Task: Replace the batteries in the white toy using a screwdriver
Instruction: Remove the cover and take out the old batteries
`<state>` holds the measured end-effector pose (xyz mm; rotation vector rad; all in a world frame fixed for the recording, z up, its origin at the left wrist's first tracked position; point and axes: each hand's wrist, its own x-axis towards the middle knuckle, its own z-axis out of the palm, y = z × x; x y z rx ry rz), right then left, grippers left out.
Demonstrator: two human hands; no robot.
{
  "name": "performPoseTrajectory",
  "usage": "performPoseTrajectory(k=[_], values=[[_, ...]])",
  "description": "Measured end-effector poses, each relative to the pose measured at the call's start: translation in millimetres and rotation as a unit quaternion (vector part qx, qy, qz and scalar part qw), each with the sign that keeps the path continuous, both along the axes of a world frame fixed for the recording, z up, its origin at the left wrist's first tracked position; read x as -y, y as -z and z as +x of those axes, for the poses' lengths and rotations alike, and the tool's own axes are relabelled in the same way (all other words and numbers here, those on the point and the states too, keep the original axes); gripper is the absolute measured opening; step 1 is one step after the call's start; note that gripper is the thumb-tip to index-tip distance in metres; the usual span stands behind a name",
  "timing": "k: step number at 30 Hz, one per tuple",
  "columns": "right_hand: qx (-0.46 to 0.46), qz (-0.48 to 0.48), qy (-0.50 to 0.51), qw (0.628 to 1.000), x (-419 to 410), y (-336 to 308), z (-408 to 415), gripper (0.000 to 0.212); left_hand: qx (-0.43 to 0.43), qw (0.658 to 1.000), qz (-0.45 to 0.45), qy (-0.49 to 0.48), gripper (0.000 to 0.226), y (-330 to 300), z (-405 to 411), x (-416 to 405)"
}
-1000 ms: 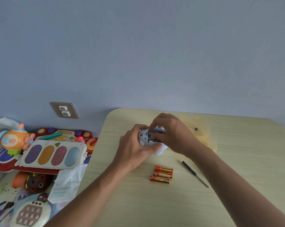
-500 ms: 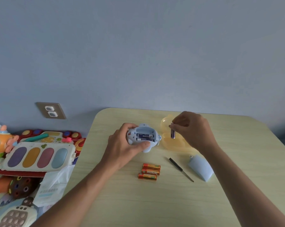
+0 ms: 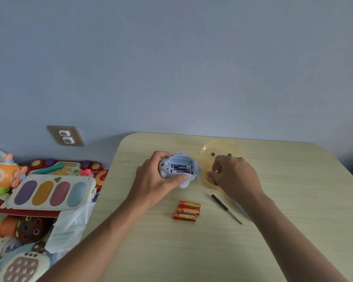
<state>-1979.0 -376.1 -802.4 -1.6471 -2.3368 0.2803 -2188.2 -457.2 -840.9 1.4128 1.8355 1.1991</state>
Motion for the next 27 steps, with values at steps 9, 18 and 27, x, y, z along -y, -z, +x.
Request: performPoseTrajectory(k=[9,18,27], values=[[-0.115,0.061,-0.141,0.981,9,-4,-11,0.066,-0.009,1.0,0.024,0.003,0.077,-5,1,2],[-0.026,0.051,-0.142,0.988,18,9,-31,0.086,-0.132,0.99,0.051,0.002,0.063,2,-1,-2],[-0.039,0.026,-0.15,0.988,20,9,-28,0.08,-0.19,0.971,0.091,0.112,0.051,-8,-4,-5]])
